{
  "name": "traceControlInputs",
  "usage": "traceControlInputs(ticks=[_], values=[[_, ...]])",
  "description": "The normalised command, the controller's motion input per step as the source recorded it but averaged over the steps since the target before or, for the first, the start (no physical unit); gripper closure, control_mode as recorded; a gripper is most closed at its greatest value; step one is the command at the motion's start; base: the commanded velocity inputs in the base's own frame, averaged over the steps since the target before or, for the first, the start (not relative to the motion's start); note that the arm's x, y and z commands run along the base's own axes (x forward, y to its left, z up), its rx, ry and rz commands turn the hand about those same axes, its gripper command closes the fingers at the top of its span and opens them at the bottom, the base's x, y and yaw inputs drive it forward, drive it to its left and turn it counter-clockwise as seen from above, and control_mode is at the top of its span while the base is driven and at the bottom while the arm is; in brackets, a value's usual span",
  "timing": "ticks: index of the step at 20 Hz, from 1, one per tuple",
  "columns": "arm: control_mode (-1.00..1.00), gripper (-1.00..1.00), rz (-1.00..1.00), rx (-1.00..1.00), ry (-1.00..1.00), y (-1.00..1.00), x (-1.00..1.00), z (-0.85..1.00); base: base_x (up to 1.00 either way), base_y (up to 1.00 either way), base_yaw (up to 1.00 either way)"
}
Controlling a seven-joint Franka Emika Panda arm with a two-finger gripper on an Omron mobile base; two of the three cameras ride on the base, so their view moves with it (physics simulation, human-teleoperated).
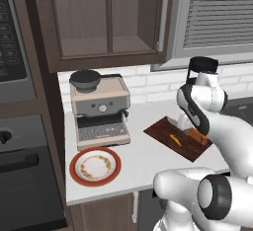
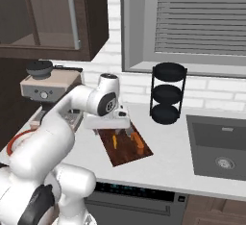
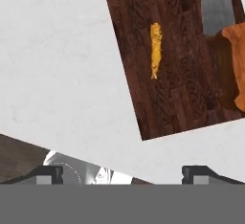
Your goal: Pick up the knife from the drawer and place it on the cutting board. Then place the meat from the plate to the cutting board.
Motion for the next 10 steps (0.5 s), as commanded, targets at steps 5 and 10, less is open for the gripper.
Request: traceControlInputs(ticks=[5,10], values=[[-1.0,-1.0,0.02,0.23,-0.17,0.0,-0.59,0.7,0.0,0.0,0.0],[-1.0,-1.0,0.11,0.23,-0.26,0.2,-0.41,0.59,0.0,0.0,0.0]])
